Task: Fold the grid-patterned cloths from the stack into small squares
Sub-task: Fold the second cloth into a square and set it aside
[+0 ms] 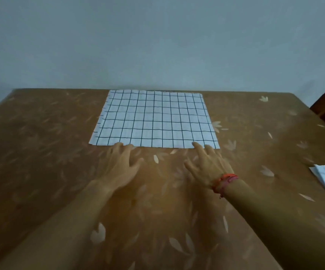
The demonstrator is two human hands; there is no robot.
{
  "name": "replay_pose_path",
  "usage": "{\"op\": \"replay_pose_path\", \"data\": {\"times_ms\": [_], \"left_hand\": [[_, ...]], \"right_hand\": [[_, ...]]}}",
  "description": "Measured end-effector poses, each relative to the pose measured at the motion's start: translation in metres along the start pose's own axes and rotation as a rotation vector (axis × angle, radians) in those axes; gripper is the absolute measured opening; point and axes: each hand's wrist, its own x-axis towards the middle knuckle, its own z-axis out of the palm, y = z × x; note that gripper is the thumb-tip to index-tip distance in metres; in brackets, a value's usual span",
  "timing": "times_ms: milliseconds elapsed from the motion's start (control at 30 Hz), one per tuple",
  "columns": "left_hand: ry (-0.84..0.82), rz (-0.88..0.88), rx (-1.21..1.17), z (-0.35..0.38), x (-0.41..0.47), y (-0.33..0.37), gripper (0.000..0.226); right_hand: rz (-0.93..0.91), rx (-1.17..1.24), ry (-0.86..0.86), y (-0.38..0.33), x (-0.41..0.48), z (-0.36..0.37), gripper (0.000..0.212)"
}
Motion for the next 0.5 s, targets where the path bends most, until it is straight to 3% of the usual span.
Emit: {"op": "replay_pose_path", "data": {"times_ms": [100, 300, 500], "left_hand": [[0.026, -0.008, 0.048, 0.019, 0.033, -0.011, 0.064], [-0.050, -0.037, 0.050, 0.034, 0.071, -0.011, 0.064], [-0.118, -0.054, 0.167, 0.040, 0.078, -0.013, 0.064]], "right_hand": [[-0.068, -0.062, 0.153, -0.019, 0.016, -0.021, 0.064], [-0.036, -0.067, 0.126, -0.001, 0.064, 0.004, 0.066], [-0.087, -0.159, 0.109, 0.001, 0.073, 0.013, 0.052]]}}
